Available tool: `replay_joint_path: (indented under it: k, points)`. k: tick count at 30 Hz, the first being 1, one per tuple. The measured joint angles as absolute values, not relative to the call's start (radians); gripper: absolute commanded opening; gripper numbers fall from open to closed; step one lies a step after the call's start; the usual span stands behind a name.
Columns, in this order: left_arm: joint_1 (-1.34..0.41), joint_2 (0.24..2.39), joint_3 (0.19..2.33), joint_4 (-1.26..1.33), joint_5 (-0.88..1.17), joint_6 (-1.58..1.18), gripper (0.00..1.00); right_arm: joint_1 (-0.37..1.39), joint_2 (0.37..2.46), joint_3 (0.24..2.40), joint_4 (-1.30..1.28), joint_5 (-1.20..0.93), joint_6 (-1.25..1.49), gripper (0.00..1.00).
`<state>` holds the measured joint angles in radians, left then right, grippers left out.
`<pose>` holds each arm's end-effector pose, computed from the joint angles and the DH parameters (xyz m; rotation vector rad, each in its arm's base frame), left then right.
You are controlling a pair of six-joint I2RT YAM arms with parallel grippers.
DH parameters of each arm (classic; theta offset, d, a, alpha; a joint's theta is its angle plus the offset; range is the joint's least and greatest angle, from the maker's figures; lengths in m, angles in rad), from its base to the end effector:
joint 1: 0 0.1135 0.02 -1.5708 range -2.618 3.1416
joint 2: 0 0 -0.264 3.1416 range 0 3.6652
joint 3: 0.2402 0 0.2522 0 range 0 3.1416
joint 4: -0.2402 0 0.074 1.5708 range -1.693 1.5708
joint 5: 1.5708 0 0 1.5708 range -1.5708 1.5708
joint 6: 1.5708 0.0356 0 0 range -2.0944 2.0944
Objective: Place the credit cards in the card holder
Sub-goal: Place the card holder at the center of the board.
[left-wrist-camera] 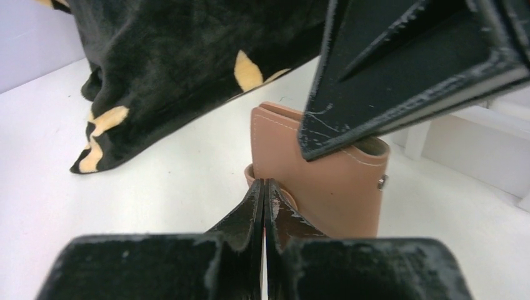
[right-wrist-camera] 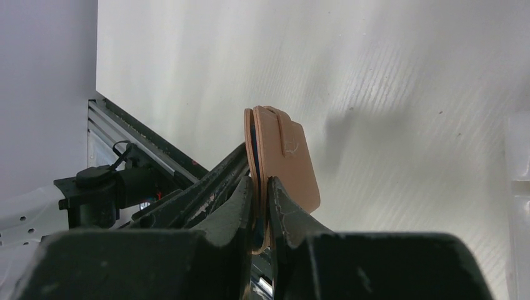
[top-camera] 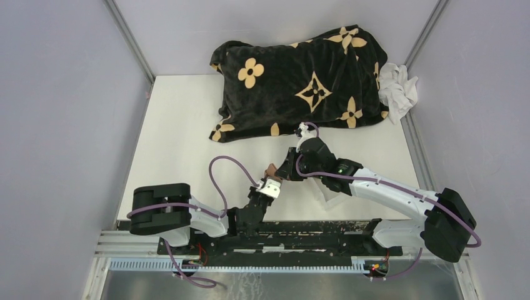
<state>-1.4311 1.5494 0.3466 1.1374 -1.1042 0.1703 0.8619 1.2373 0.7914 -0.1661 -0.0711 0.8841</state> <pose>0.0661 -0.2414 0.1646 0.4383 1.5395 -0.0756 0.1739 0.2067 0.2485 -0.0176 2.3875 1.0054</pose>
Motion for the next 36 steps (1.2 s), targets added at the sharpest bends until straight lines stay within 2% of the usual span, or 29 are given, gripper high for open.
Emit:
replay_joint_path:
  k: [6, 9, 11, 14, 17, 21, 24, 28, 32, 36]
  points:
    - [-1.43, 1.544, 0.327, 1.155, -1.198, 0.17, 0.03, 0.862, 1.237, 0.791, -0.166, -0.091, 0.889, 0.01]
    - [-1.427, 1.506, 0.315, 1.134, -1.274, 0.163, 0.16, 0.862, 1.24, 0.791, -0.162, -0.099, 0.894, 0.01]
    - [-1.424, 1.452, 0.316, 1.092, -1.323, 0.136, 0.2, 0.861, 1.255, 0.791, -0.145, -0.105, 0.898, 0.01]
    - [-1.421, 1.326, 0.323, 0.944, -1.38, 0.036, 0.2, 0.861, 1.311, 0.793, -0.104, -0.113, 0.913, 0.01]
    - [-1.421, 1.203, 0.348, 0.73, -1.393, -0.13, 0.15, 0.861, 1.374, 0.793, -0.074, -0.12, 0.926, 0.01]
    - [-1.435, 1.133, 0.352, 0.562, -1.397, -0.289, 0.13, 0.861, 1.439, 0.793, -0.027, -0.124, 0.95, 0.01]
    - [-1.472, 1.159, 0.359, 0.43, -1.404, -0.406, 0.13, 0.861, 1.48, 0.793, 0.019, -0.119, 0.966, 0.07]
    - [-1.505, 1.224, 0.416, 0.213, -1.41, -0.595, 0.13, 0.861, 1.505, 0.791, 0.044, -0.084, 0.969, 0.2]
    - [-1.511, 1.26, 0.449, 0.07, -1.411, -0.764, 0.14, 0.861, 1.517, 0.788, 0.044, -0.036, 0.953, 0.45]
    - [-1.512, 1.295, 0.452, -0.042, -1.412, -0.898, 0.15, 0.861, 1.527, 0.783, 0.017, 0.013, 0.918, 0.57]
